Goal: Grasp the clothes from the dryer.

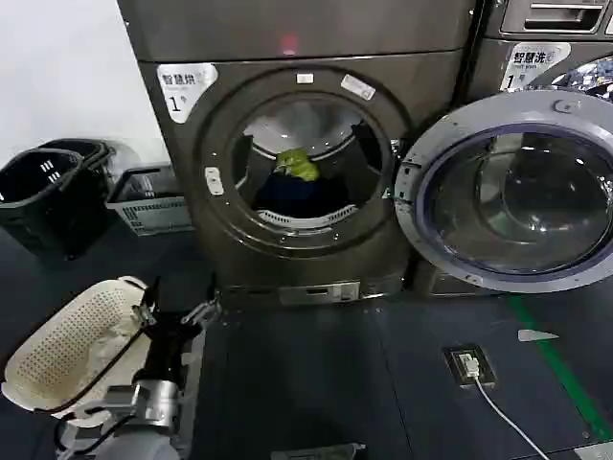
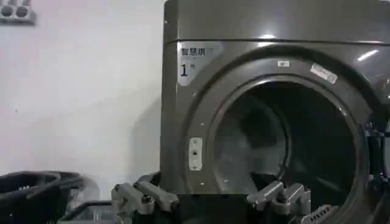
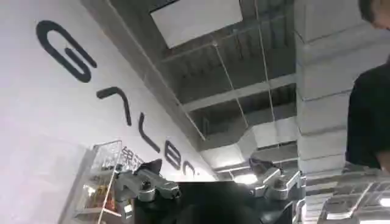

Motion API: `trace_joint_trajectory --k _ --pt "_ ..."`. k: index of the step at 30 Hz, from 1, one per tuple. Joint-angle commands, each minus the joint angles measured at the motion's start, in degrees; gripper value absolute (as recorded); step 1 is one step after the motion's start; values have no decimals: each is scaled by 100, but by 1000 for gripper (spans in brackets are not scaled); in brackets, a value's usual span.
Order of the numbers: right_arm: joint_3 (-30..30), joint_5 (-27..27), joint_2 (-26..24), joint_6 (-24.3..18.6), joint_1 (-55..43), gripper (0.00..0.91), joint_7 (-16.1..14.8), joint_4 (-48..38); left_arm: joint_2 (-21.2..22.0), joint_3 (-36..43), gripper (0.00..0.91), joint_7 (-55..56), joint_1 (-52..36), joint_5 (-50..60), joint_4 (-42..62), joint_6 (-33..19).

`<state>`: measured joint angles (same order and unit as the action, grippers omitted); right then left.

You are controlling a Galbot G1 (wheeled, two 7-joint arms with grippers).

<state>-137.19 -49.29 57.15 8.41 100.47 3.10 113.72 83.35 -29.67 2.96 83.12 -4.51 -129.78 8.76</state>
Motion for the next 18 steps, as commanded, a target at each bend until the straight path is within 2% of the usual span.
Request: trace_joint_trajectory --k 1,4,18 --pt "114 -22 30 -93 0 907 -63 -4 16 -12 907 -9 0 7 -6 -4" --pt "230 10 93 -57 -56 907 -210 94 33 -22 907 -17 2 9 -26 -12" --pt "119 -20 69 -161 -16 907 -250 22 87 51 907 -40 5 47 -42 -24"
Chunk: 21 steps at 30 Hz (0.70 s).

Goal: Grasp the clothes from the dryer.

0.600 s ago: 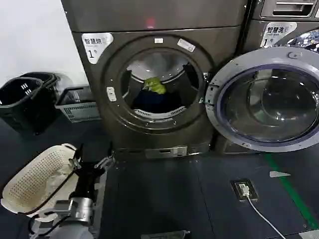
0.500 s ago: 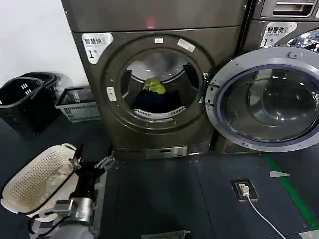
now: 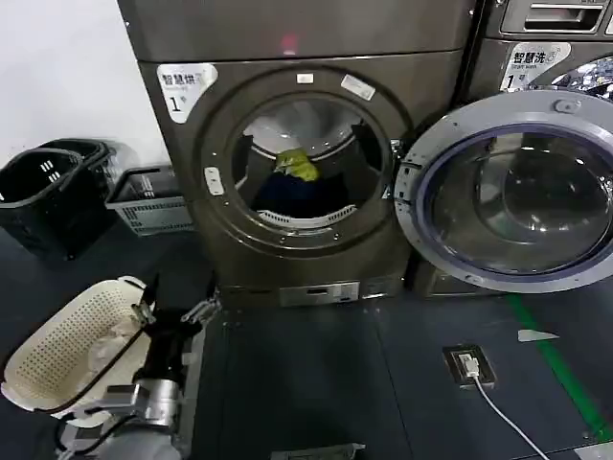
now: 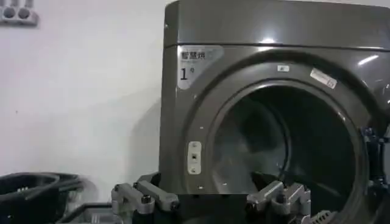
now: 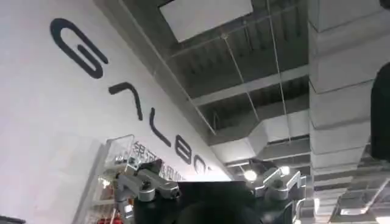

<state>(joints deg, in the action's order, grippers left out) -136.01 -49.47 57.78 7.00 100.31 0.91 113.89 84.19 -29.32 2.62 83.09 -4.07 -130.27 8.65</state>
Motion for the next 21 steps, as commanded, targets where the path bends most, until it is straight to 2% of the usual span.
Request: trace_joint_trajectory --k 1,21 --pt "-15 -8 10 -22 4 907 -39 5 5 21 907 -8 9 0 1 -11" --pt "-30 -41 23 -38 21 907 -82 29 -78 -7 907 -14 13 -34 -28 1"
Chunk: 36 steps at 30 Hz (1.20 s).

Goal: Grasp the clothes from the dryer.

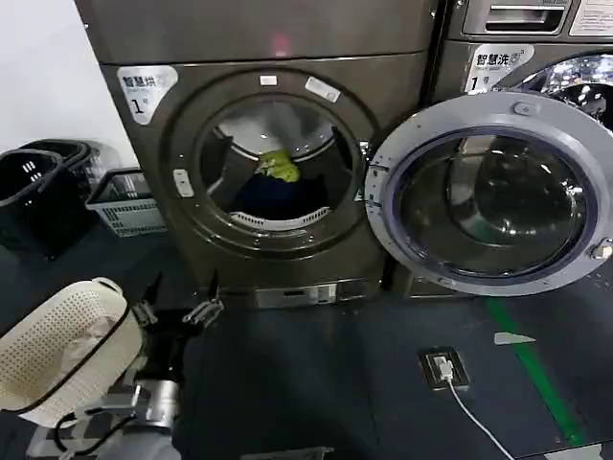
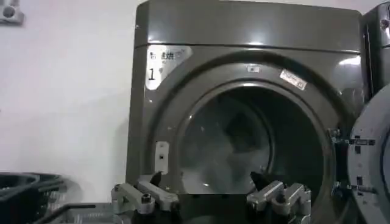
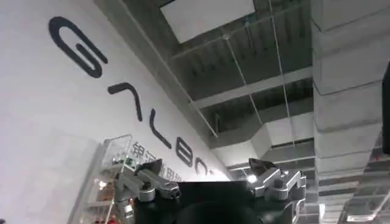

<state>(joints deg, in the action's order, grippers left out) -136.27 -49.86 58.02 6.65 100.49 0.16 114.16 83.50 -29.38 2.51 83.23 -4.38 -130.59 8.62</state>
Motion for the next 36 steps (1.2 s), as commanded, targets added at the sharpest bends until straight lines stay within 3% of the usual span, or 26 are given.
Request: trace_joint_trajectory --k 1,21,36 --pt "-4 -1 -1 -3 1 907 -6 3 0 -2 907 -8 0 -5 -1 19" --pt "44 -28 9 -97 -14 907 -18 14 61 18 907 -33 -39 24 18 13" --pt "18 -169 -5 -255 -42 907 -197 24 78 24 907 -65 -85 143 101 -173"
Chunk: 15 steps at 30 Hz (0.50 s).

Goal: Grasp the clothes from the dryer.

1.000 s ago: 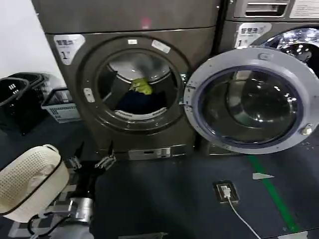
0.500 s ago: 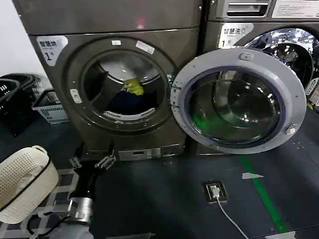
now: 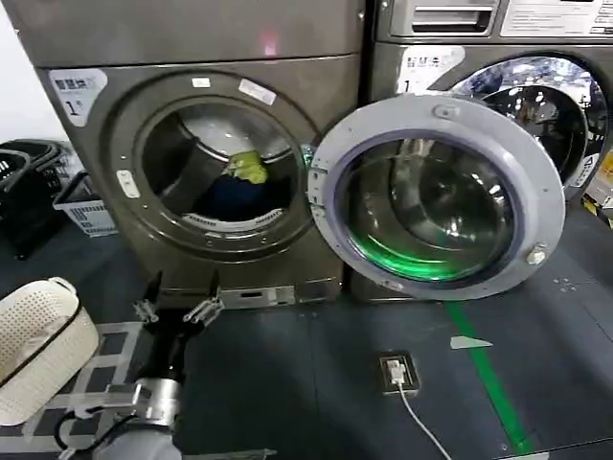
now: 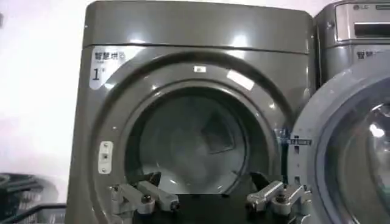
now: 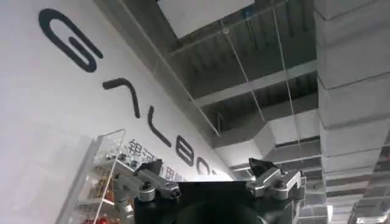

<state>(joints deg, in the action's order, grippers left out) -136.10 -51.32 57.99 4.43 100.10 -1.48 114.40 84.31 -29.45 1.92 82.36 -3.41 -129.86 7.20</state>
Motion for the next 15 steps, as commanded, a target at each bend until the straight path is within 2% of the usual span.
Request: trace_joint_trajectory --k 1,15 --pt "37 -53 14 -201 0 907 -91 -16 -2 37 907 -7 1 53 26 -29" --pt "-8 -94 -9 -255 55 907 -144 27 -29 -5 907 -15 -37 7 8 -8"
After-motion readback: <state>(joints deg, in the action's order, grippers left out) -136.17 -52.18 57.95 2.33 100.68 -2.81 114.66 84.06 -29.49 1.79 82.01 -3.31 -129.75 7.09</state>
